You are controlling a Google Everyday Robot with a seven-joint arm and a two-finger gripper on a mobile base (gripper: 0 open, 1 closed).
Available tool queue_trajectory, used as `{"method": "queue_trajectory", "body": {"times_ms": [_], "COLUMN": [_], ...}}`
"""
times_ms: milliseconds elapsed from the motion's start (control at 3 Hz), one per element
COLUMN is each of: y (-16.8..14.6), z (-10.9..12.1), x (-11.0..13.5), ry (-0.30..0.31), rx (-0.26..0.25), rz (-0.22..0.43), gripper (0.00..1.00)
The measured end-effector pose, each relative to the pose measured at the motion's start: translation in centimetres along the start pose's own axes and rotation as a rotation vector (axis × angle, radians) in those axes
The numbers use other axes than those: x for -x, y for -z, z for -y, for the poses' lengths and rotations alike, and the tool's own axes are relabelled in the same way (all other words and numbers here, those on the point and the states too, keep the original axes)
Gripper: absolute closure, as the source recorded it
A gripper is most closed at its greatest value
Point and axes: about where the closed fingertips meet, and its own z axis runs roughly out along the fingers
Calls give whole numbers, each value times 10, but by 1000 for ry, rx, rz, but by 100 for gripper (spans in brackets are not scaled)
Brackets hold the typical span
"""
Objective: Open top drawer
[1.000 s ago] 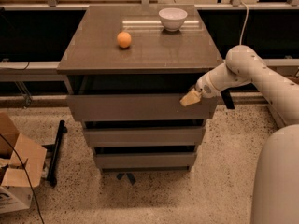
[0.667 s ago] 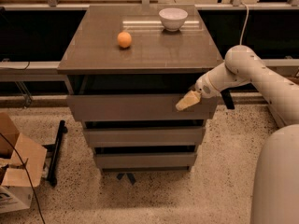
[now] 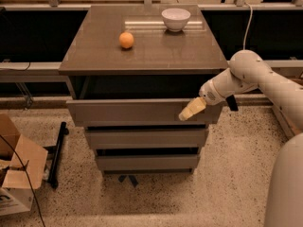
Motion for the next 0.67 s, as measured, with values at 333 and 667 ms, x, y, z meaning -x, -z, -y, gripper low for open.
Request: {"method": "queue_trajectory", "body": {"times_ms": [333,667], "y": [0,1], "z": [0,-1], "x": [0,0], "ry": [0,-2], "rx": [0,1], "rz": [0,-1], "gripper": [19,42]}}
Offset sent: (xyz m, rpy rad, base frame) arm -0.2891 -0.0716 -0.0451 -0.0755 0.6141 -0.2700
